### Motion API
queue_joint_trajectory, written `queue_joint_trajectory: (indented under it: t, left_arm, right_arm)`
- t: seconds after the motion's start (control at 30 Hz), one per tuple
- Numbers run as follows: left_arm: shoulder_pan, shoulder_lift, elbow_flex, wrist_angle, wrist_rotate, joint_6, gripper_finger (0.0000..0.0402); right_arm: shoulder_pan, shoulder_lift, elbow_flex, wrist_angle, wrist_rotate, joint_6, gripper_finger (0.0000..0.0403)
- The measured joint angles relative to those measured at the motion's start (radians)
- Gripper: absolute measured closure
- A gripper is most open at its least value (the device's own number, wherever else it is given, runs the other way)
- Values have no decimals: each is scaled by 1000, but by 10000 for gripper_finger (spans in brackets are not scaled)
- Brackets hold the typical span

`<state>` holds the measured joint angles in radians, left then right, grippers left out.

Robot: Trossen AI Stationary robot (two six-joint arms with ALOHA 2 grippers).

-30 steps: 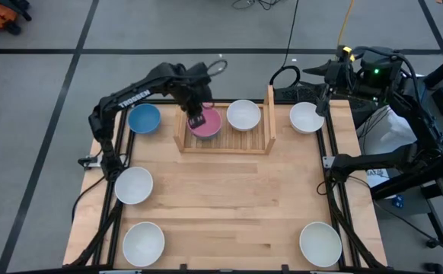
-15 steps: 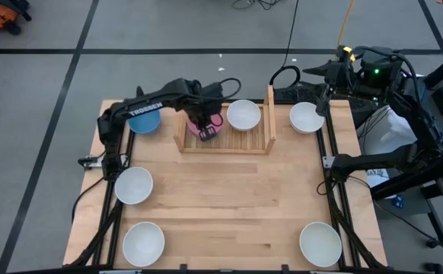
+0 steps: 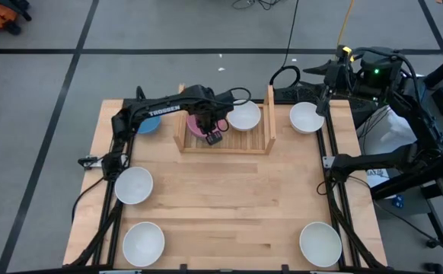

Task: Place and stack bowls onto a shelf
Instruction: Stack the pink bowl on top of the dark green bowl on the shelf

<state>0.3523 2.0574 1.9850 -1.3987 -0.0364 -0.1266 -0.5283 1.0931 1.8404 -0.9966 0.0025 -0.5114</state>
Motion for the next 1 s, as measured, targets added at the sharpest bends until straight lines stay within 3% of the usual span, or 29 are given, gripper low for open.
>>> queue_joint_trajectory:
  t: [0.73,1.0]
  left_arm:
    - [29,65,-1,-21,71,-9,396]
    - [36,64,-73,6,73,12,396]
  right_arm:
    - [0,0,0,1,0,-6,257]
    - [0,0,0,4,1,-6,257]
